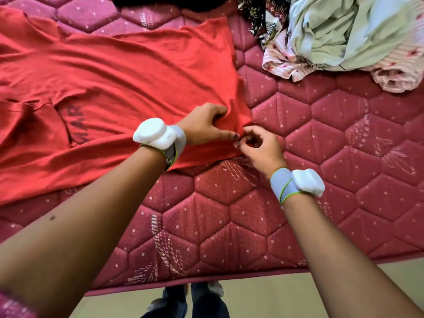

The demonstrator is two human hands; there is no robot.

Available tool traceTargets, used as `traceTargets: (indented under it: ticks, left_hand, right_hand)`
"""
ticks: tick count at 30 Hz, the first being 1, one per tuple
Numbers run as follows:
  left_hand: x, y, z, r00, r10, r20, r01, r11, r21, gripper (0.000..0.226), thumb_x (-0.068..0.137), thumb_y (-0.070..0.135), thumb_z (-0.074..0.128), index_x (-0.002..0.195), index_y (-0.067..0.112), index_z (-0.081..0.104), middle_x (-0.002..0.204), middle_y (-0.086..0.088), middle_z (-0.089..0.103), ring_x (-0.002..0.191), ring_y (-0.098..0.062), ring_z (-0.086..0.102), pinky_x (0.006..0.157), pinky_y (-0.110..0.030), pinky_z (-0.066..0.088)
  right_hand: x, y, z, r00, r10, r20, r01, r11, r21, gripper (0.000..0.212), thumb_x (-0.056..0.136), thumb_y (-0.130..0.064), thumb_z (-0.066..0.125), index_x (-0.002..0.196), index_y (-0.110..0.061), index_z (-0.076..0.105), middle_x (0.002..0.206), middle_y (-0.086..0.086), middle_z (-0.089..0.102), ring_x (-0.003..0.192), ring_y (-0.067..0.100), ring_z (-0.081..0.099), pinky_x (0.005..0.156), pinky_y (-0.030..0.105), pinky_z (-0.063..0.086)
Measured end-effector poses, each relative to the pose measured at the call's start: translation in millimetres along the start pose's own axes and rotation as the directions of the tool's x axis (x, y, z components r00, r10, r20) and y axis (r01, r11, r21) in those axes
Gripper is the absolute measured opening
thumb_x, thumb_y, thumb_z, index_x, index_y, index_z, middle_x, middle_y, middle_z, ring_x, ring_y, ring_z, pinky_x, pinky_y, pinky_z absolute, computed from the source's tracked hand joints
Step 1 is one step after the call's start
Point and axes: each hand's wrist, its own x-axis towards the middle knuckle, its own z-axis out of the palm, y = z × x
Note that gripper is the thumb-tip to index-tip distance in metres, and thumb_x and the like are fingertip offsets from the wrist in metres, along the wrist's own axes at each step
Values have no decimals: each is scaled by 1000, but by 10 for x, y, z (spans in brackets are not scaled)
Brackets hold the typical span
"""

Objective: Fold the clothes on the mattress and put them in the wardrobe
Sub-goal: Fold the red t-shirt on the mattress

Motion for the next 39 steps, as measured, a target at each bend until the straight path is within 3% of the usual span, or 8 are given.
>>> traceTargets:
  ticks: [3, 7, 12, 19, 25, 28, 33, 39]
  left_hand:
    - [-289, 122, 104, 960, 141, 240, -138, 990, -28, 25, 75, 30, 77, 75, 17, 55, 68, 2, 58, 62, -7, 45, 60, -30, 40]
    - [-779, 157, 498, 912, 248, 326, -289, 954, 83, 35, 68, 28, 71, 67, 31, 36, 68, 12, 39, 64, -17, 46, 63, -29, 40]
    - [-1105, 178, 870, 940, 322, 113, -333, 939, 91, 34, 64, 12, 69, 78, 26, 42, 74, 10, 43, 67, -17, 47, 63, -30, 38]
    - [-1287, 275, 1142, 988, 134, 82, -153, 936, 317, 80, 69, 9, 63, 142, 22, 34, 98, -9, 59, 87, -35, 58, 73, -41, 48]
    - [-1502, 347, 1218, 973, 206, -106, -157, 923, 352, 31, 76, 30, 51, 99, 11, 60, 91, -8, 60, 77, -35, 61, 60, -40, 50]
    - [-1658, 371, 1194, 891, 236, -387, -135, 953, 270, 20, 87, 29, 57, 95, 12, 63, 90, -7, 52, 76, -27, 55, 65, -34, 46]
    - [-1809, 411, 1116, 824, 242, -513, -183, 969, 163, 20, 93, 24, 56, 88, 7, 67, 88, -4, 57, 76, -22, 58, 69, -33, 48]
    - [-1546, 278, 1200, 825, 39, -564, 74, 982, 176, 41, 86, 50, 61, 104, 13, 58, 97, -4, 58, 86, -25, 56, 81, -39, 47]
  right_hand:
    - [-181, 58, -173, 977, -98, 189, 103, 995, -18, 20, 68, -3, 67, 74, -21, 63, 71, -13, 52, 65, -10, 52, 64, 9, 34]
    - [-525, 268, -424, 952, 108, 288, -59, 983, -172, 21, 72, -6, 58, 66, -26, 55, 71, -5, 57, 70, 8, 58, 71, 28, 45]
    - [-711, 120, -307, 809, 437, 392, -539, 819, 199, 25, 92, 6, 36, 82, -9, 53, 74, 9, 60, 49, 9, 63, 55, 23, 54]
    - [-649, 93, -29, 898, 400, 185, -439, 846, 304, 33, 83, 10, 51, 61, -13, 58, 47, -6, 52, 41, 3, 46, 40, 16, 39]
    - [-535, 13, 194, 935, 353, -39, -349, 933, 84, 22, 66, -7, 76, 60, -23, 62, 65, 1, 65, 63, 18, 60, 67, 36, 53]
    - [-535, -84, 255, 898, 439, 24, -420, 840, 344, 26, 77, 5, 67, 65, -18, 63, 58, 0, 65, 51, 13, 59, 56, 27, 52]
    - [-535, -148, 208, 813, 515, 273, -555, 540, 633, 24, 89, 12, 48, 81, -7, 60, 52, 0, 66, 46, 7, 61, 52, 20, 53]
    - [-600, -215, 168, 838, 469, 277, -529, 576, 623, 19, 84, 5, 61, 77, -12, 61, 52, -5, 65, 47, 3, 60, 48, 17, 51]
